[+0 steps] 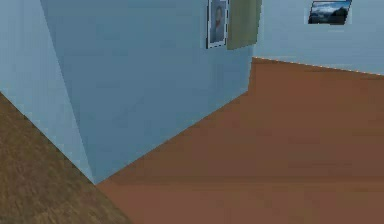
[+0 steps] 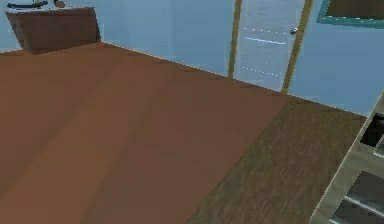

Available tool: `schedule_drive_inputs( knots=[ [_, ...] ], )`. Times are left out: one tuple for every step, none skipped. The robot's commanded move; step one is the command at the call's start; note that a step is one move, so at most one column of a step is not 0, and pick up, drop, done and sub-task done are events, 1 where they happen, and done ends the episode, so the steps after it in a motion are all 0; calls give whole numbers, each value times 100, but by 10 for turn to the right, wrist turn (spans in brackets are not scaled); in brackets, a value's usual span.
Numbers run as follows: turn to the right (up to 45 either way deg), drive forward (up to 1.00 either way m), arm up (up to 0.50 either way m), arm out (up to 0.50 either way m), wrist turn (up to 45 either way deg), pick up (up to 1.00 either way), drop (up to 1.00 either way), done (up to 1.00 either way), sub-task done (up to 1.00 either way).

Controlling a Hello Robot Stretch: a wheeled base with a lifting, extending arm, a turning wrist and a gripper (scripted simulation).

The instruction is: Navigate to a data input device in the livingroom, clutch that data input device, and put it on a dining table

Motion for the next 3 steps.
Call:
schedule_drive_inputs(
  knots=[
    [-30,0,0,0,0,0,0,0,0],
    [0,35,0,0,0,0,0,0,0],
    [-450,0,0,0,0,0,0,0,0]
  ],
)
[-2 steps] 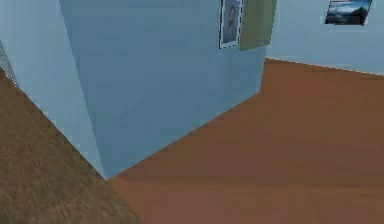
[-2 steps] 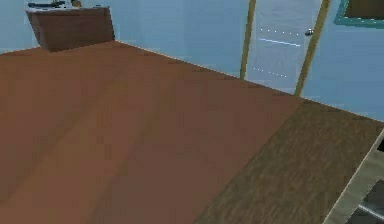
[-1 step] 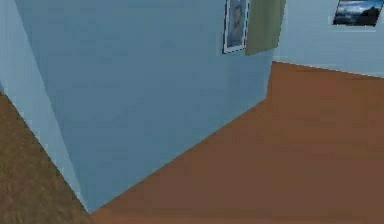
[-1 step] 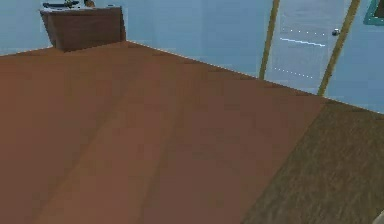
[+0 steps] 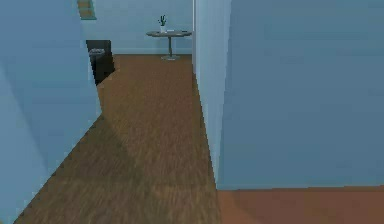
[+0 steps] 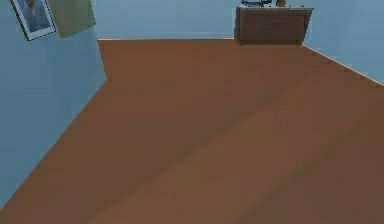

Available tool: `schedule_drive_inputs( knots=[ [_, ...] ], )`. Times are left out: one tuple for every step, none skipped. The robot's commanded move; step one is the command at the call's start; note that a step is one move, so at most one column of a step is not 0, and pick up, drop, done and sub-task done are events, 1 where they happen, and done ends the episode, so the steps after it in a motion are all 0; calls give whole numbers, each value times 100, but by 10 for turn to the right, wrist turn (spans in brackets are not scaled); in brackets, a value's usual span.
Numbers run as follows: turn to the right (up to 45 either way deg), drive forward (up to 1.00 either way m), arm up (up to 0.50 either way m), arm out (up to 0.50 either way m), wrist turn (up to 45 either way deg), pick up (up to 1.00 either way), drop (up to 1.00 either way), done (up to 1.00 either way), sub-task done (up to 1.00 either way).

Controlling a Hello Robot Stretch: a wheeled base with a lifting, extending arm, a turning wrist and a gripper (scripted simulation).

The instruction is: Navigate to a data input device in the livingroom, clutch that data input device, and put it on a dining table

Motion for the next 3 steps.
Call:
schedule_drive_inputs(
  knots=[
    [0,65,0,0,0,0,0,0,0],
    [-270,0,0,0,0,0,0,0,0],
    [0,70,0,0,0,0,0,0,0]
  ],
)
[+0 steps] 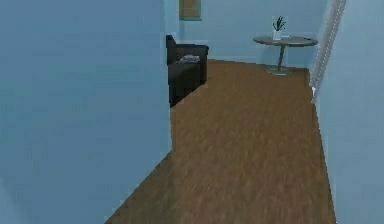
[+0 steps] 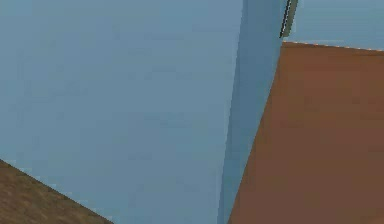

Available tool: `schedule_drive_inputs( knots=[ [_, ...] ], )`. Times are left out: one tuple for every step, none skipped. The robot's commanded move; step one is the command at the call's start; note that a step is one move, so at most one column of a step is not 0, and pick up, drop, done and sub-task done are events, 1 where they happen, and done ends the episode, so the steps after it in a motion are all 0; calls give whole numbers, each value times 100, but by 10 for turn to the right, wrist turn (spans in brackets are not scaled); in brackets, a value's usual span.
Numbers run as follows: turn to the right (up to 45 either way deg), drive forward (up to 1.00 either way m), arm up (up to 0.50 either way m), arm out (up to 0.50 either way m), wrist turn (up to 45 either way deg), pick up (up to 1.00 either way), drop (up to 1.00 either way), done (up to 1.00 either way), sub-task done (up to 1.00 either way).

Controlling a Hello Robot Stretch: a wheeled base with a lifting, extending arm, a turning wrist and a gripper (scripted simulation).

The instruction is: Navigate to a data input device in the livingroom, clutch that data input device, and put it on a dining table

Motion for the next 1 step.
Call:
schedule_drive_inputs(
  knots=[
    [60,0,0,0,0,0,0,0,0]
  ],
)
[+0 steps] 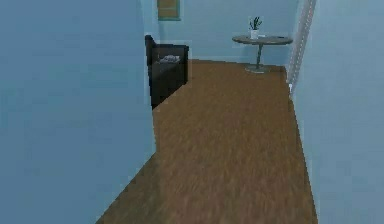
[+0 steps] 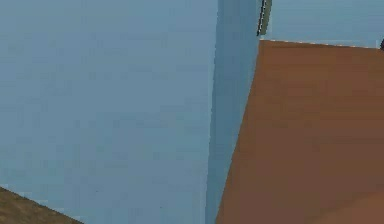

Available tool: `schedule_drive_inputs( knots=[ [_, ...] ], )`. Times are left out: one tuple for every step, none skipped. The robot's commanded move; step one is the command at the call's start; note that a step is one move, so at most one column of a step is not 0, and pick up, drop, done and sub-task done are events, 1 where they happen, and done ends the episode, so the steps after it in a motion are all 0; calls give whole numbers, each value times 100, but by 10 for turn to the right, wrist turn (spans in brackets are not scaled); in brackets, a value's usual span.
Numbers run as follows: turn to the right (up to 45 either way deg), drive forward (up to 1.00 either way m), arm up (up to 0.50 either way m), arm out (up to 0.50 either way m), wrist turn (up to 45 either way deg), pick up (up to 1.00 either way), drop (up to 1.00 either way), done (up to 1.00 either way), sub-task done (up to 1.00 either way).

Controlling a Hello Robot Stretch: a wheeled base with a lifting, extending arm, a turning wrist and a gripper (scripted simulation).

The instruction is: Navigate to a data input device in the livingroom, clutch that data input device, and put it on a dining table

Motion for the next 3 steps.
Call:
schedule_drive_inputs(
  knots=[
    [0,100,0,0,0,0,0,0,0],
    [30,0,0,0,0,0,0,0,0],
    [30,0,0,0,0,0,0,0,0]
  ],
)
